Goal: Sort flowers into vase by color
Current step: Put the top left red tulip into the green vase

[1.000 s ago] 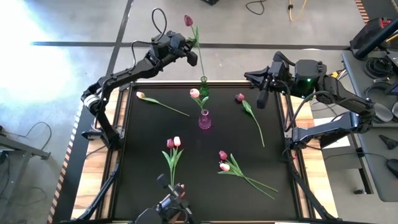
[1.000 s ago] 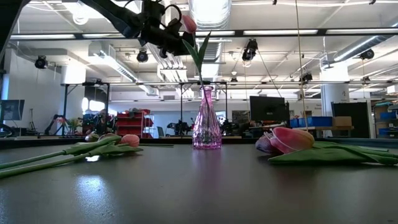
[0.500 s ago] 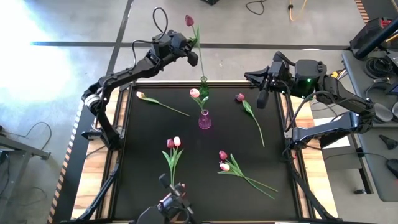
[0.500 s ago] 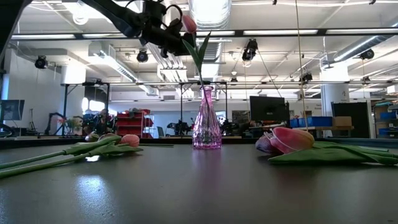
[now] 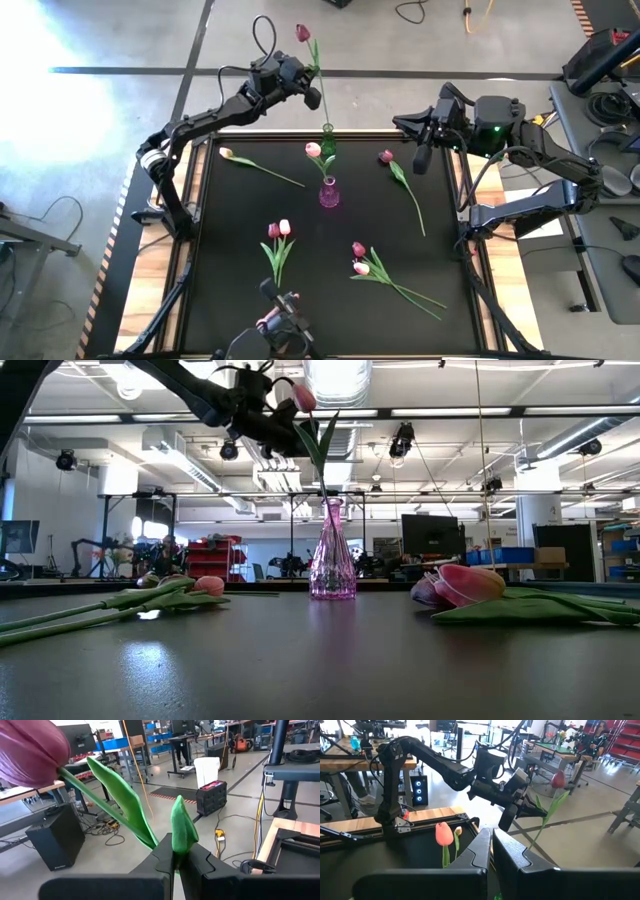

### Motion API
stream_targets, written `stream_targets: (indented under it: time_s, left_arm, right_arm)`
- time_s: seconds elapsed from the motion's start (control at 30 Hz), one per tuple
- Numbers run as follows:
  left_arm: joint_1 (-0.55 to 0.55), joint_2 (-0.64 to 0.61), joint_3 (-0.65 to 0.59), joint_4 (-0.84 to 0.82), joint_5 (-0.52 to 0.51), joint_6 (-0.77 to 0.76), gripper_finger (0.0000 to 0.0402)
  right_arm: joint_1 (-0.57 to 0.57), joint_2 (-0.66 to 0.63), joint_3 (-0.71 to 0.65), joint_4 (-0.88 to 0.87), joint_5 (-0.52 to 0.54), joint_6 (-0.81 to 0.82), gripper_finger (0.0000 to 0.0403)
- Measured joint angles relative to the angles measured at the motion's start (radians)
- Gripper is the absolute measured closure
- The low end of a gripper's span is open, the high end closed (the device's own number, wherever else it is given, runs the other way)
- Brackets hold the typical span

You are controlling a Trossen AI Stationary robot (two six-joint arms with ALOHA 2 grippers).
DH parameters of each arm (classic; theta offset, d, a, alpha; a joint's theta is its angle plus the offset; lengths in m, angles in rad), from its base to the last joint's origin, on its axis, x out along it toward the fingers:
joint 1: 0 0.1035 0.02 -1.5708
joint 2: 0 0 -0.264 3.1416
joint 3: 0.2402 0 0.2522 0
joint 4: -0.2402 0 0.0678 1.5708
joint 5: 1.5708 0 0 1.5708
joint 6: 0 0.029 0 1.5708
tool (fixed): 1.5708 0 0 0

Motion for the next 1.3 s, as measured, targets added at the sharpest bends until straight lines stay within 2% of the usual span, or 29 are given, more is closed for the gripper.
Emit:
stream_targets:
  time_s: [0.83, 1.07, 1.3]
  left_arm:
    - [-0.001, -0.003, 0.031, 0.015, -0.009, -0.001, 0.0401]
    - [-0.006, 0.013, 0.028, 0.118, -0.009, -0.018, 0.0401]
    - [-0.006, 0.045, 0.028, 0.124, -0.036, 0.014, 0.0401]
  right_arm:
    - [0.000, 0.000, 0.000, 0.015, 0.000, 0.000, 0.0390]
    - [0.000, 0.000, 0.000, 0.015, 0.000, 0.000, 0.0390]
    - [0.000, 0.000, 0.000, 0.015, 0.000, 0.000, 0.0390]
